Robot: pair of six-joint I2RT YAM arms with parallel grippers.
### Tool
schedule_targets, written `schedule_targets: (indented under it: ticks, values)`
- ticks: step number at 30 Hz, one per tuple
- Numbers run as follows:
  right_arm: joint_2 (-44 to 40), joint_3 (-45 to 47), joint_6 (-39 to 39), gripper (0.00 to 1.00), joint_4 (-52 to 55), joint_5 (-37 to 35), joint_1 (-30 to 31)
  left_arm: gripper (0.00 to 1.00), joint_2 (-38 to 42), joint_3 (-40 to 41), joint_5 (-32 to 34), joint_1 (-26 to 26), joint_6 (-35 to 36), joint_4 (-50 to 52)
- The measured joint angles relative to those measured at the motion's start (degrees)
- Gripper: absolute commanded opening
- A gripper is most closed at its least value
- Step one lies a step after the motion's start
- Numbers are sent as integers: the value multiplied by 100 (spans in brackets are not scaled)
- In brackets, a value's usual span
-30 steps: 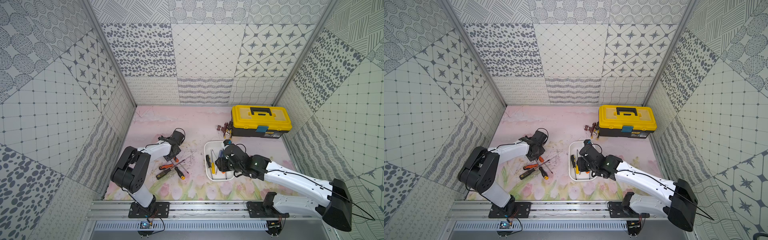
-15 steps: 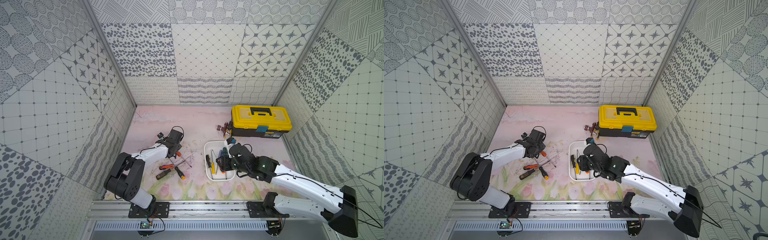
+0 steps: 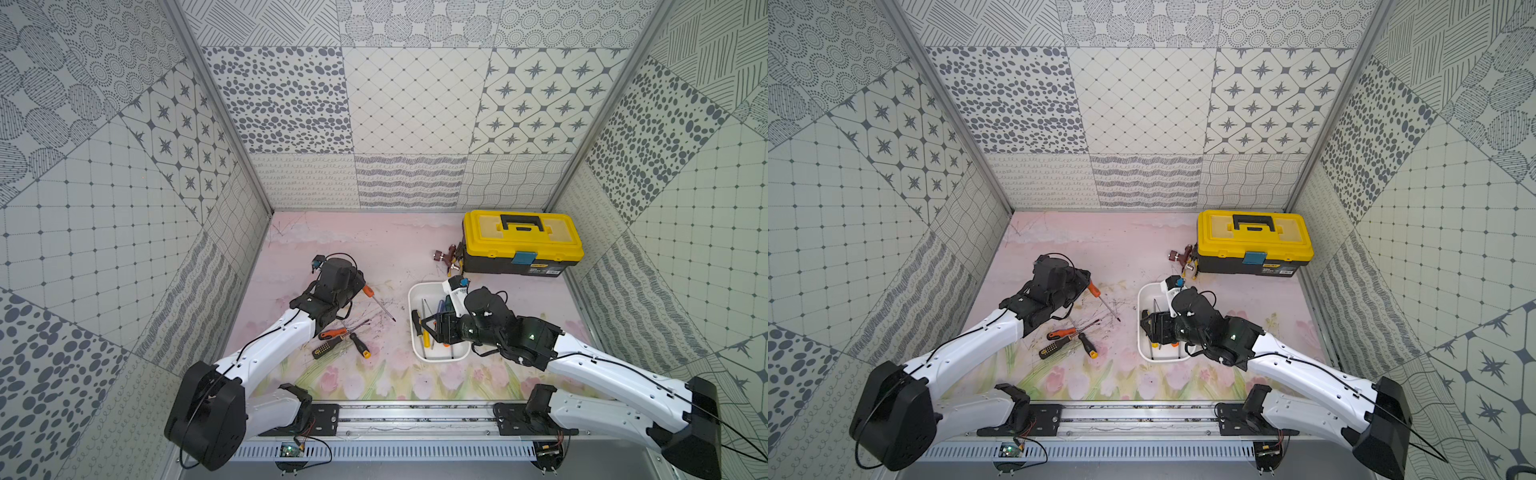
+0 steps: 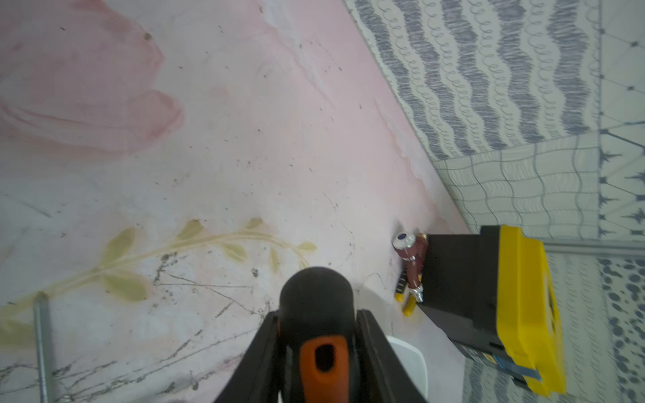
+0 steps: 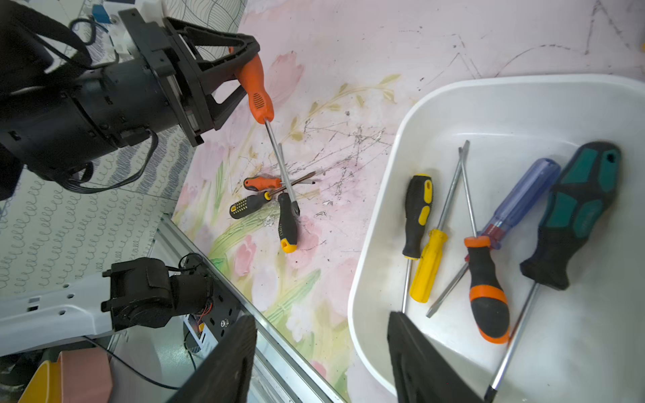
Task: Put the screwdriver on the desktop into the storage box
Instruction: Place the screwdriver in the storage box.
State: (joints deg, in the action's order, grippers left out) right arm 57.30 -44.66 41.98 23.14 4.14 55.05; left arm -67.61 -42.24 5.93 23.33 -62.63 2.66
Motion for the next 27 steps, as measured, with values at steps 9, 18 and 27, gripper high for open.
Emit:
schedule_targets:
  ticks: [9, 18, 27]
  values:
    - [0, 551, 284, 67, -1362, 1075, 0, 0, 1005, 658, -1947, 404, 59, -1167]
    - [227, 881, 907, 55, -2920, 1790, 2, 0, 1475, 1106, -2855, 540, -63, -2098]
    - [621, 881, 1200, 43, -3587, 2017, 87, 0, 1635, 1331, -3086, 584, -192, -2623]
